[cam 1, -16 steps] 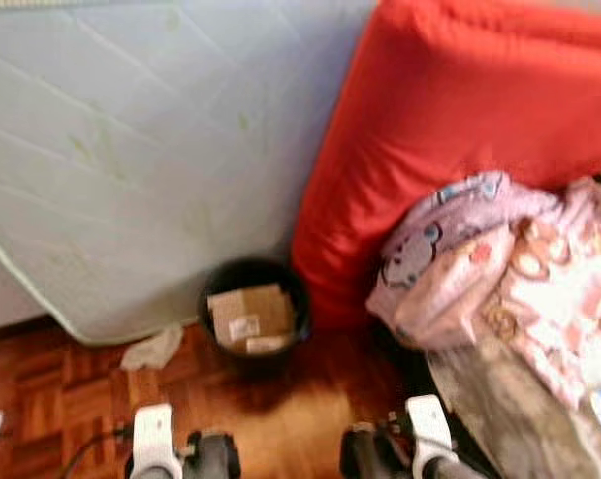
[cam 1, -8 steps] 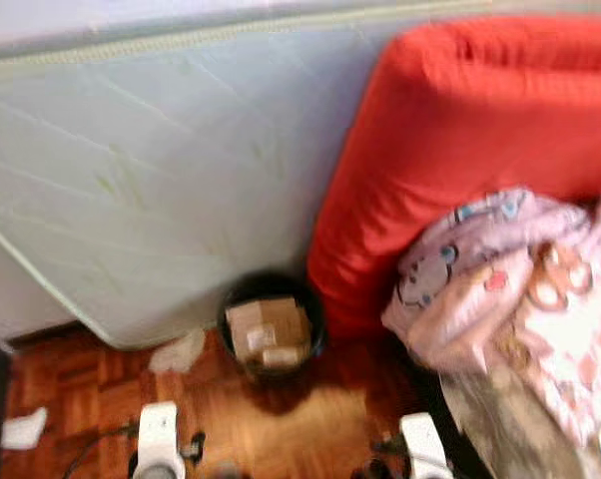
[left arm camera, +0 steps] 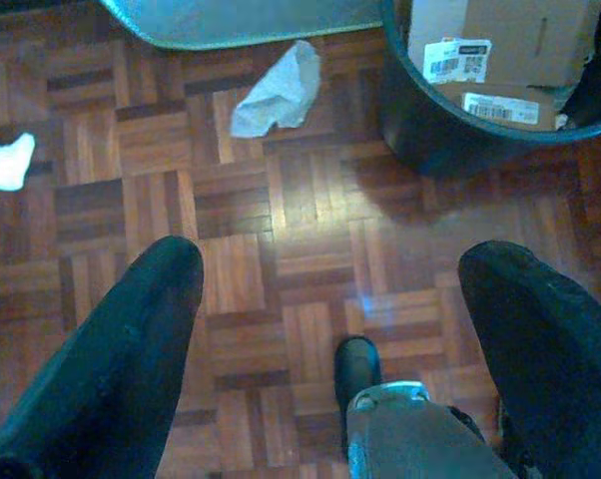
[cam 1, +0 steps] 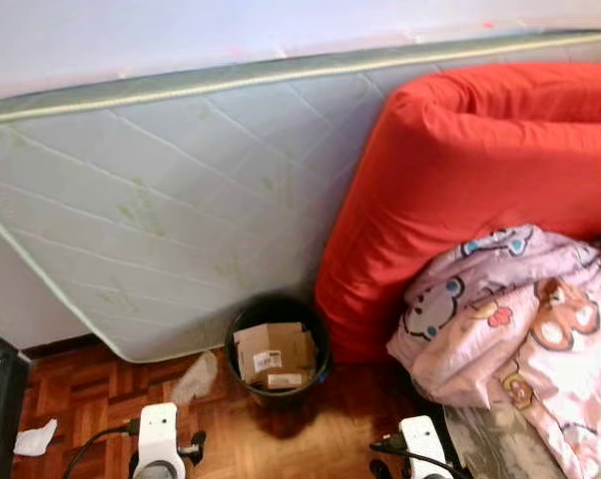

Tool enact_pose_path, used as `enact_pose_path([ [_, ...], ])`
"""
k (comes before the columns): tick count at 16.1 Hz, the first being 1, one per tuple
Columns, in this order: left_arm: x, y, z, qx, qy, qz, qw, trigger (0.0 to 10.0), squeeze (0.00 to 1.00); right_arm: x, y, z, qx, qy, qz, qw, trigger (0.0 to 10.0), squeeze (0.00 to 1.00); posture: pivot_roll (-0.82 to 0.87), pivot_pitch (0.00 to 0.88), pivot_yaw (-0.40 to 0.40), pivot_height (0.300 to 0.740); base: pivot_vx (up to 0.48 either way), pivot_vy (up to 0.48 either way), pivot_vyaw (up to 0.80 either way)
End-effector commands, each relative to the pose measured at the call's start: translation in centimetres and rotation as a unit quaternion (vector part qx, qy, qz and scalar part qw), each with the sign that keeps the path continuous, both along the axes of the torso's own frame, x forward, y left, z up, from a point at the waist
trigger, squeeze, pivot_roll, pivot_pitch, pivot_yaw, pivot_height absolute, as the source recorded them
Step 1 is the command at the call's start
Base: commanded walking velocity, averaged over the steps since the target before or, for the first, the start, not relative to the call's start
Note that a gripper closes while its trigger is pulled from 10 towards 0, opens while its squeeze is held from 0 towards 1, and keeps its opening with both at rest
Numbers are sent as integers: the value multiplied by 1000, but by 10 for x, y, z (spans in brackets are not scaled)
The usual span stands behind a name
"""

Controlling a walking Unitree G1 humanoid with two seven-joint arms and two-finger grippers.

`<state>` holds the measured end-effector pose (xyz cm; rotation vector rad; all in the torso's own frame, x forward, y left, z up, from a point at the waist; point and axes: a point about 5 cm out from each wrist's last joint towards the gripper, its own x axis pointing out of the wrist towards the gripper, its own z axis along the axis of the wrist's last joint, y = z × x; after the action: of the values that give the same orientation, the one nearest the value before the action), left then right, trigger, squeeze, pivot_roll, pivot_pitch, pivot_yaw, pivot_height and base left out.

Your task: Clean up the room

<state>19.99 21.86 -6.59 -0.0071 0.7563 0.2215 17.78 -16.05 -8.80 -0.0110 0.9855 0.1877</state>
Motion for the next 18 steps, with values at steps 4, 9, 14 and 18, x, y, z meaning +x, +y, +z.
enact_pose_path([
  [4,-15,0,-9,-7,33,10,999,10000,0,-7,0,-4,2,14,-6,1000,10000,0,-64,0,-30,740,0,0,0],
  [9,-15,-1,-9,-12,33,15,999,10000,0,-5,-2,-3,-6,10,-9,1000,10000,0,-55,0,-32,740,0,0,0],
  [14,-15,-3,-10,-13,37,13,999,10000,0,-3,-3,-2,-7,8,-17,1000,10000,0,-42,40,-43,740,0,0,0],
  [18,-17,-3,-11,-12,39,13,999,10000,0,-3,-3,-2,-11,13,-7,1000,10000,0,-47,57,-46,740,0,0,-545],
])
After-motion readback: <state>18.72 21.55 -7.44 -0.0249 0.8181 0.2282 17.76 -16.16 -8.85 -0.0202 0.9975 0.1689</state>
